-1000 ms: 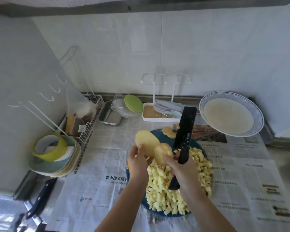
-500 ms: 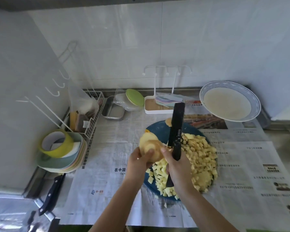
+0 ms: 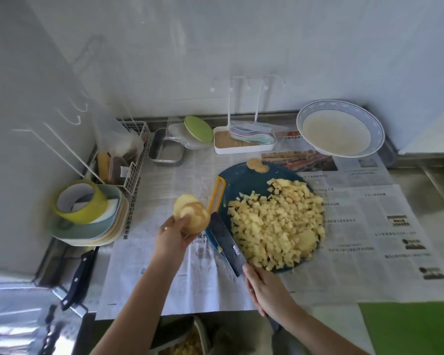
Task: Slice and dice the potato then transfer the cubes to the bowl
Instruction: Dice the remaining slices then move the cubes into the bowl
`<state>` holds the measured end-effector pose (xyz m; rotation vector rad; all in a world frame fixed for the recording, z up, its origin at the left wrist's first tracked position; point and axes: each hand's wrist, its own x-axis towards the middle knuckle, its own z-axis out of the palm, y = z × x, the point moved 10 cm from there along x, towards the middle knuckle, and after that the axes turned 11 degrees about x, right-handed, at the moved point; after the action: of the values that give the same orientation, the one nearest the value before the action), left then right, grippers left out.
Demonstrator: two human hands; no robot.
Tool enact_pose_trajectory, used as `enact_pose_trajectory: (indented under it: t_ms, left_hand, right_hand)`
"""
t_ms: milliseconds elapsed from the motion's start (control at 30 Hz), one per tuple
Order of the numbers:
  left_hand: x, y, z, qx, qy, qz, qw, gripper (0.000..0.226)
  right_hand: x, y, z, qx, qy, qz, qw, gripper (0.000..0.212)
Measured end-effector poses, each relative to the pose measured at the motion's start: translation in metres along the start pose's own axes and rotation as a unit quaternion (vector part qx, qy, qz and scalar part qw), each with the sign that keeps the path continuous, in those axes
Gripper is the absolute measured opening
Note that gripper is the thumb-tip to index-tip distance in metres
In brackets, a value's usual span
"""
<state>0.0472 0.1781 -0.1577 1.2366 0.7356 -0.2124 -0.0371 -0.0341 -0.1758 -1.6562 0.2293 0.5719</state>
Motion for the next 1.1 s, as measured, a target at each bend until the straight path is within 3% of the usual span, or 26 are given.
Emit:
enact_pose_trajectory:
  t_ms: [200, 600, 800, 1000, 1100]
  left_hand:
    - [-0.002, -0.034, 0.020, 0.043, -0.033, -0.034, 0.998, 0.034]
    - [0.013, -0.051, 0.028, 0.106, -0.015, -0.051, 0.993, 0.043]
    - [0.016, -0.050, 0.028, 0.126, -0.020, -0.058, 0.990, 0.042]
    - [0.016, -0.048, 0.032, 0.132, -0.035, -0.056, 0.989, 0.044]
    - [0.014, -0.041, 0.030, 0.117, -0.038, -0.037, 0.992, 0.048]
  right_hand:
    - [0.006, -0.009, -0.033, -0.206, 0.070, -0.046, 0.975, 0.045]
    - [0.033, -0.032, -0.072, -0.212, 0.142, 0.007, 0.967, 0.058]
    - [0.049, -0.046, -0.094, -0.157, 0.164, 0.010, 0.974, 0.061]
    - [0.034, -0.058, -0.092, 0.101, 0.102, 0.064, 0.988, 0.056]
    - [0.023, -0.058, -0.086, 0.094, 0.091, 0.052, 0.990, 0.057]
